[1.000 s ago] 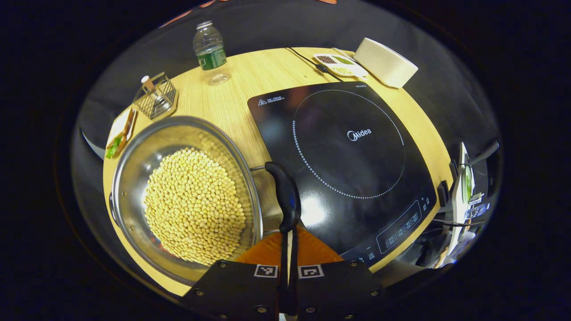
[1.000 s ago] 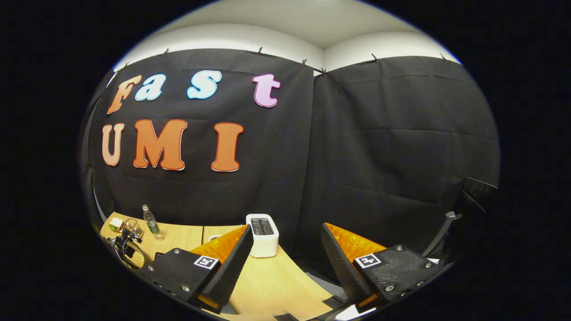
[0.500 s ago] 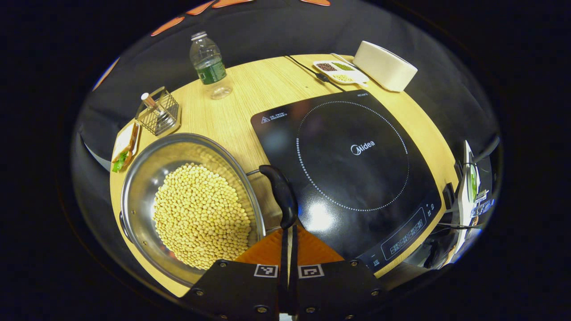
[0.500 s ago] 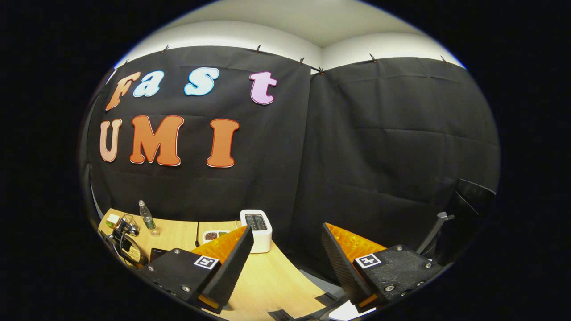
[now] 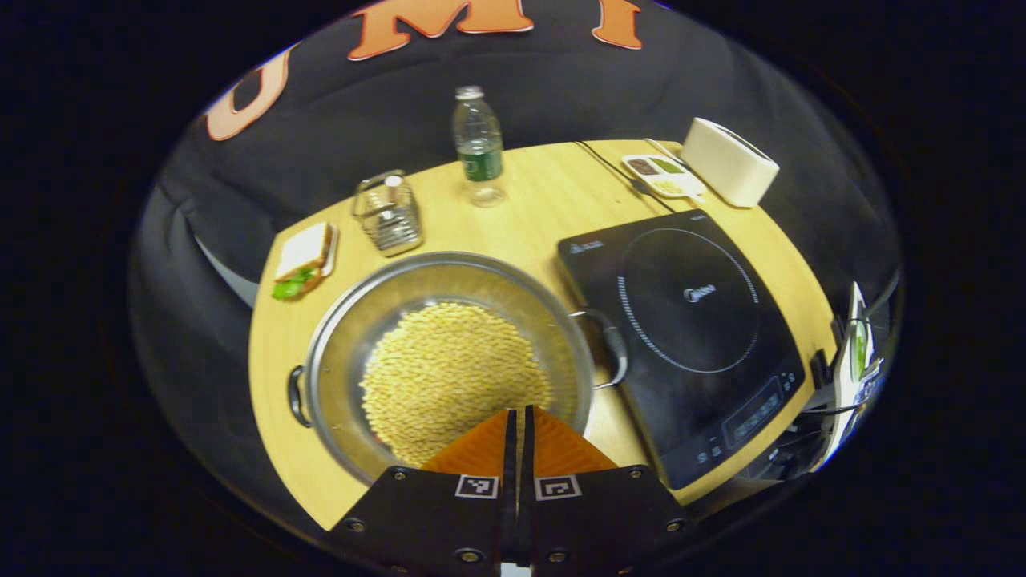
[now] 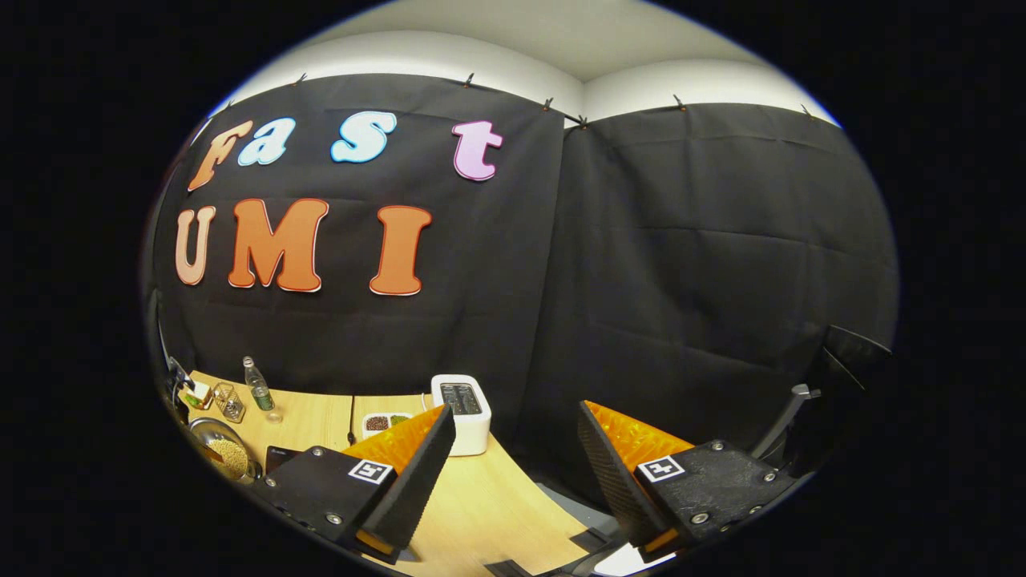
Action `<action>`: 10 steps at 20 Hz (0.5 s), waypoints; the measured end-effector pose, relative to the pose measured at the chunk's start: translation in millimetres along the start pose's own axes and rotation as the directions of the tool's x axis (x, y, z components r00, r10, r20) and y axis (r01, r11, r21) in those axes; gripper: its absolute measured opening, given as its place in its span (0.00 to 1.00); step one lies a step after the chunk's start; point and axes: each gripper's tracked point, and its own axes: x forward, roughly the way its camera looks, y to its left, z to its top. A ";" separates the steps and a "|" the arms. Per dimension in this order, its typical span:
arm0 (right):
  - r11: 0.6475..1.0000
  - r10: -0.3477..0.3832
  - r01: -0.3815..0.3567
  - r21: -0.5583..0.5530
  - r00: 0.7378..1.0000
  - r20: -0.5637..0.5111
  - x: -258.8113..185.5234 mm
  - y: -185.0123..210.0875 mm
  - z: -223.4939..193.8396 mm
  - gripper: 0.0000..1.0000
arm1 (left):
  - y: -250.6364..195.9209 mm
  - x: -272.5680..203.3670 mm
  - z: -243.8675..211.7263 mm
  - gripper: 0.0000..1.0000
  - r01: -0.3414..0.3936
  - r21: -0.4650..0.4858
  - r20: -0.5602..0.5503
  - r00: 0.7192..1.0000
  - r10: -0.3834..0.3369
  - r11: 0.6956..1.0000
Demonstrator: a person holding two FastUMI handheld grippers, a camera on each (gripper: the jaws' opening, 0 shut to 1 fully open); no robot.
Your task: First push the handle of the pot to place it horizontally, then grasp the pot with both hands and set it on the induction cooktop.
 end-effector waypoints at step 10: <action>0.972 0.225 -0.230 -0.048 0.971 -0.083 12.1 156.6 -11.1 0.95 | 114.1 -24.3 -13.5 0.85 -0.063 -0.175 0.096 0.992 0.080 0.983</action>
